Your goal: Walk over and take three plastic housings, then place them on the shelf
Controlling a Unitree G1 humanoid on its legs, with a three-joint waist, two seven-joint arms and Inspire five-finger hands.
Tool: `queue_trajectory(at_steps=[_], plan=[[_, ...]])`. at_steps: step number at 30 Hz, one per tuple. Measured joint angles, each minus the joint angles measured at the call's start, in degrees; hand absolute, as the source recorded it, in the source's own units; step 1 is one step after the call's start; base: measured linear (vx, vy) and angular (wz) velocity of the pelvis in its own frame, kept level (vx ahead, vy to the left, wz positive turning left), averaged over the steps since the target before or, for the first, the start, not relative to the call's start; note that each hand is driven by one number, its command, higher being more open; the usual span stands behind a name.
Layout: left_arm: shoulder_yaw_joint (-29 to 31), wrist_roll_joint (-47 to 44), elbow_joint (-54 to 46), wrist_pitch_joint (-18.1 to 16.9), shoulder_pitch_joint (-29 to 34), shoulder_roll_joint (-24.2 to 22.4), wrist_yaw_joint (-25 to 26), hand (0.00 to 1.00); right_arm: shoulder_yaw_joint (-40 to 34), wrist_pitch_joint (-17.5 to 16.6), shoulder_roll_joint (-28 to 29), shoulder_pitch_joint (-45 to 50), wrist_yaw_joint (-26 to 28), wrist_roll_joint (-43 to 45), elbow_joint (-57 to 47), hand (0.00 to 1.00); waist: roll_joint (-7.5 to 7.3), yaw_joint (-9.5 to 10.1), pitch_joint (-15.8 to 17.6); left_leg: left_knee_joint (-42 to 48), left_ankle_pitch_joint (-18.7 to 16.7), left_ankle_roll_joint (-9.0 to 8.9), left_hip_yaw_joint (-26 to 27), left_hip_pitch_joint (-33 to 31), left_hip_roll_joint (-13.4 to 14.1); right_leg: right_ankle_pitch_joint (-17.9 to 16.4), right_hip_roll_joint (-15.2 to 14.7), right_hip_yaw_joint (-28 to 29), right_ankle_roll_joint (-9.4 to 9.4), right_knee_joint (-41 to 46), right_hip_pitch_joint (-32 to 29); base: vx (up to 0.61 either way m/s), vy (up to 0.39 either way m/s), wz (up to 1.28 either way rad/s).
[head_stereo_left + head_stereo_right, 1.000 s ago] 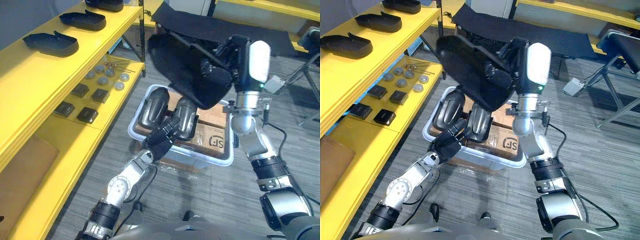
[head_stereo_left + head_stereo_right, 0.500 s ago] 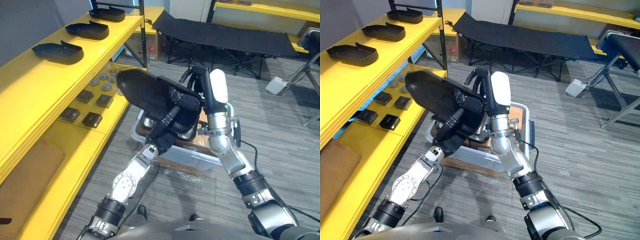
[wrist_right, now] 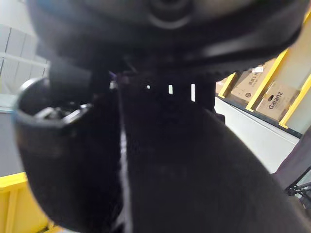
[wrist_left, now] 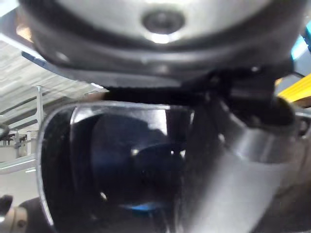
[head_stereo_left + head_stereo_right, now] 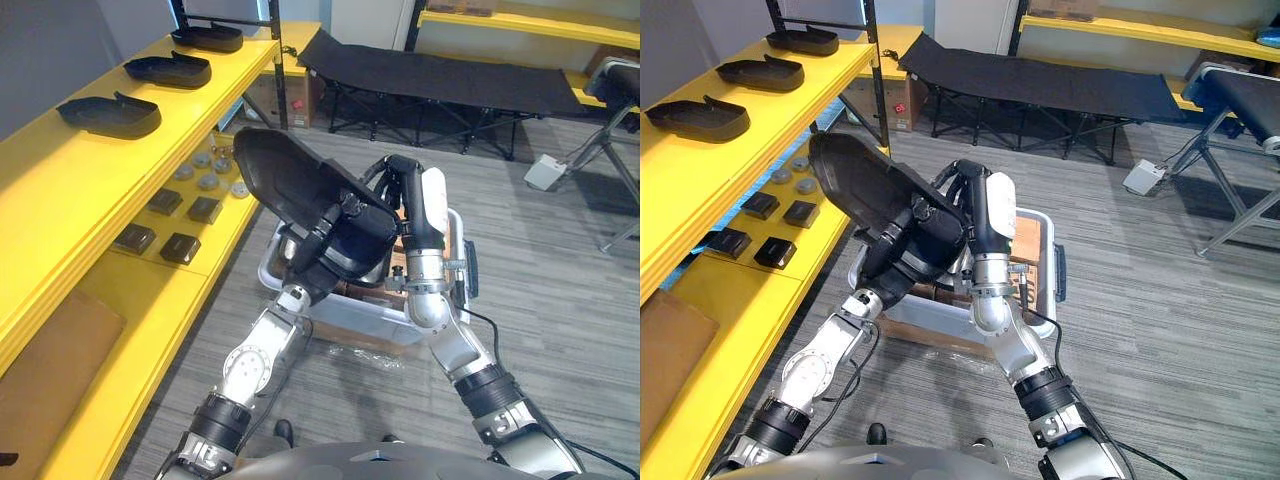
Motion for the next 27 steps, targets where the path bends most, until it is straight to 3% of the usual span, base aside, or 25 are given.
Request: queue_trajectory(at_steps=[13,14,22,27], plan=[[-3.68,2.73,1.37,-4.59,0.7,0.87,0.01,0.0,1.59,-0.32,1.29,3.69,-2.59,2.44,0.01,0.0,-0.79,0.08,-0.85,0.09,-0.02,-0.06,0.01,-0.11,0.05,0.94,0.35,0.24,-0.16,-1.84,0.79,0.0,-0.002,0.0],[-3.88,3.15,1.37,-5.01,0.7,0.89,0.01,0.0,1.6,-0.32,1.29,3.7,-2.59,2.44,0.01,1.0,-0.83,0.08,-0.88,0.09,-0.02,-0.06,0.01,-0.12,0.05,0.94,0.35,0.24,-0.16,-1.84,0.79,0.0,0.0,0.0],[-4.05,17.16,1.04,-10.16,0.69,0.81,2.39,0.0,4.43,-0.46,1.05,7.25,-0.2,3.66,0.02,1.0,-1.78,0.06,-1.5,0.06,-0.07,-0.09,0.22,-0.02,-0.06,0.92,0.26,0.11,-0.18,-1.6,0.71,0.0,0.0,0.0],[-3.25,27.42,-1.01,-10.04,1.0,0.63,6.67,0.0,4.44,-0.46,1.33,8.17,-0.47,4.91,0.01,1.0,-1.78,0.15,-1.5,-0.04,-0.05,-0.07,0.38,0.38,-0.22,0.6,0.16,-0.04,-0.57,-0.69,0.55,0.0,0.003,-0.01]])
